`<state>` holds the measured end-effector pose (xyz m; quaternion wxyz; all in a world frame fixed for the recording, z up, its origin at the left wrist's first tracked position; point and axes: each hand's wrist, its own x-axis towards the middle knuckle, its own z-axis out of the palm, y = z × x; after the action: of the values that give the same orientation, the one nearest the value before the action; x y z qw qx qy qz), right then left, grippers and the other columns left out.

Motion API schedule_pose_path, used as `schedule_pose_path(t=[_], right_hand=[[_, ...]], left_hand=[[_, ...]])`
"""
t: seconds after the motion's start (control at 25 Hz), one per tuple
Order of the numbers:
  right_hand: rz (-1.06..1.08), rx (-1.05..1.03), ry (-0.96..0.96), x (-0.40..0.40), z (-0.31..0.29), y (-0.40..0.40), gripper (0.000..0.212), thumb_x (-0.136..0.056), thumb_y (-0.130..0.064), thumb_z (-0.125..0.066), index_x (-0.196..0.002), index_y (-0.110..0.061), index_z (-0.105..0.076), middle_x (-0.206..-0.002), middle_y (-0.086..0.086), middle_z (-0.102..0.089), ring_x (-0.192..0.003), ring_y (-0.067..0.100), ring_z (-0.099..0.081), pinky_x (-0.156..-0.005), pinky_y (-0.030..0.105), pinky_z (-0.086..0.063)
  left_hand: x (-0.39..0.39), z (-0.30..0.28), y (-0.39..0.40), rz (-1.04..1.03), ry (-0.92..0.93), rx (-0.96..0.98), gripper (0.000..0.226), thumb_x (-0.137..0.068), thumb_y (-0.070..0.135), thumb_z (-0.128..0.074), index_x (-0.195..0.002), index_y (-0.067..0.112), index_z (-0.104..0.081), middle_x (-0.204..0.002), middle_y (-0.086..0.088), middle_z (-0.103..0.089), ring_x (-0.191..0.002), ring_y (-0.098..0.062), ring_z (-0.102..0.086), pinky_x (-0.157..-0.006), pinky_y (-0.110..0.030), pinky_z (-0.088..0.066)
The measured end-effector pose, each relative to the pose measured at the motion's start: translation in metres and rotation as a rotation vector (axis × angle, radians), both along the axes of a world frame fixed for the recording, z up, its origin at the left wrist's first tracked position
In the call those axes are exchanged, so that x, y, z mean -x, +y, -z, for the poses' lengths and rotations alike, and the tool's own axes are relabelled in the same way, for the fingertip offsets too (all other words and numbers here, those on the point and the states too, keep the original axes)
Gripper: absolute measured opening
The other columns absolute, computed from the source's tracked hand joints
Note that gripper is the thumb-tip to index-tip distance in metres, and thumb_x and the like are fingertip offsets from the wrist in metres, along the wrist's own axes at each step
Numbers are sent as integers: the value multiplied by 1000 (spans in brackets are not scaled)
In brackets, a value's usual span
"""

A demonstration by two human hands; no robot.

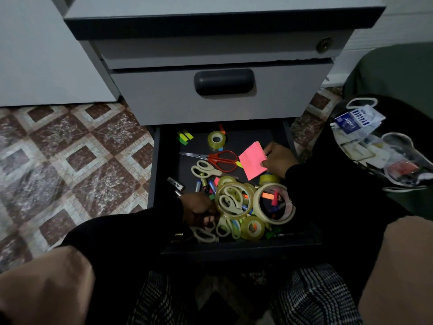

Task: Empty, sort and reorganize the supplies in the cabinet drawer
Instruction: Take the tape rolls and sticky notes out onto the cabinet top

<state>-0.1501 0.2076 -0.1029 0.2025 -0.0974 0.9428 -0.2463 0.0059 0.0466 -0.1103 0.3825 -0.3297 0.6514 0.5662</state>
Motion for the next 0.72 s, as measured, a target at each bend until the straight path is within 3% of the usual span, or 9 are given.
schedule_pose_path(t=[0.08, 0.2, 0.32, 0.4, 0.48, 0.6, 0.64, 0.72], right_hand=[[7, 21, -3, 0, -1, 1, 19, -81, -3, -64, -95, -10, -54, -116, 16, -62, -109, 27, -58, -84, 26, -43], [-2, 7, 16, 0, -1, 3, 26, -83, -5, -62, -108, -1, -59, -118, 15, -62, -110, 27, -57, -84, 26, -43], [14, 35, 21, -1, 1, 3, 21, -84, -5, -61, -105, -3, -61, -113, 15, -64, -106, 29, -60, -84, 28, -44], [41, 75, -9, -1, 2, 3, 11, -85, -4, -59, -94, -10, -58, -106, 16, -65, -87, 31, -63, -73, 31, -49], [67, 93, -18, -3, 2, 3, 11, -86, -3, -57, -88, -13, -53, -103, 17, -64, -77, 28, -62, -61, 28, -48], [37, 67, -9, -4, 1, 3, 13, -86, -4, -59, -89, -14, -51, -109, 19, -65, -94, 34, -65, -68, 31, -50], [33, 75, -19, -4, 1, 4, 14, -85, -3, -60, -89, -14, -52, -107, 20, -66, -91, 35, -65, -63, 27, -47], [62, 109, -64, -4, 2, 4, 11, -86, -1, -60, -92, -9, -58, -86, 17, -67, -62, 22, -64, -53, 22, -42]], left_hand=[[0, 8, 7, -39, -93, -65, 30, -96, -1, -36, -70, 3, -50, -37, 1, -50, -27, -3, -41, -29, -10, -30], [-1, 2, 16, 103, -104, -11, 31, -94, 4, -48, -63, 4, -50, -33, 3, -46, -25, -3, -38, -30, -11, -32], [3, 4, 13, 329, 15, 218, 16, -84, 16, -69, -77, 2, -64, -52, 2, -56, -43, -6, -48, -43, -14, -40], [6, 2, 4, 376, 84, 296, 19, -79, 25, -75, -82, 9, -66, -64, -1, -58, -51, -9, -48, -51, -19, -40], [10, -10, -8, 343, 112, 282, 24, -75, 28, -78, -70, 10, -62, -54, 3, -57, -44, -8, -47, -46, -16, -38], [9, -29, -21, 264, 129, 239, 26, -75, 31, -77, -71, 11, -61, -48, 5, -54, -46, -9, -47, -47, -18, -39], [7, -30, -25, 180, 135, 188, 23, -77, 26, -76, -74, 10, -60, -54, 2, -55, -50, -11, -48, -48, -19, -43], [4, -30, -31, -54, 146, 63, 16, -80, 9, -72, -73, 9, -57, -60, -3, -57, -53, -13, -54, -48, -21, -49]])
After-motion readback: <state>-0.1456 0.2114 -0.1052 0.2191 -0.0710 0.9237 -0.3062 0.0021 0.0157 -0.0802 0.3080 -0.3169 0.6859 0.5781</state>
